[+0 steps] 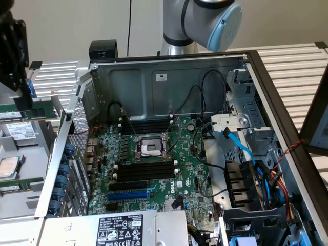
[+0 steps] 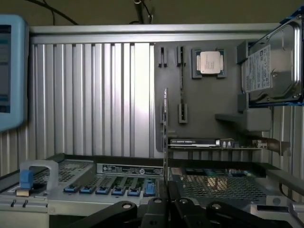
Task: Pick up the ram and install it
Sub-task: 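Pick up the ram and move it above insertion slot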
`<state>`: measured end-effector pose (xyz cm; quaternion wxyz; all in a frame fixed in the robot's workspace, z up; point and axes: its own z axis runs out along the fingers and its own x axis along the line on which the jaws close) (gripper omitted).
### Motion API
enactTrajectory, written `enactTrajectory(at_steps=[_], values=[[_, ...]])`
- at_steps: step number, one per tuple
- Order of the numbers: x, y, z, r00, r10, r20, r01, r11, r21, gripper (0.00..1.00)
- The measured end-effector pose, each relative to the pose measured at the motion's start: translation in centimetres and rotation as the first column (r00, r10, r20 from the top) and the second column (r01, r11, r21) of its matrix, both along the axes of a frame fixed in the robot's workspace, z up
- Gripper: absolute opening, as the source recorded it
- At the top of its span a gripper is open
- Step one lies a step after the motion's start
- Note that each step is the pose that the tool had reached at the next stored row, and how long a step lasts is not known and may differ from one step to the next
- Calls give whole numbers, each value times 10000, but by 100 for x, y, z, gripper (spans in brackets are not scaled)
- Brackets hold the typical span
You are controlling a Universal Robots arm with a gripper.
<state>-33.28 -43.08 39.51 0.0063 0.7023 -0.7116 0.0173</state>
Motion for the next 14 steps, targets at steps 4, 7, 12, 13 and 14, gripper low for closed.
enactTrajectory(at_steps=[4, 7, 12, 13, 14], values=[[183, -26, 0, 10000, 0, 0, 0, 10000, 39, 13], [317, -45, 0, 10000, 2, 1, -2, 10000, 70, 13], [547, -78, 0, 10000, 2, -2, -2, 10000, 95, 13], [592, -85, 0, 10000, 1, -5, -1, 10000, 96, 13], [634, -92, 1, 10000, 0, -8, 0, 10000, 96, 13]])
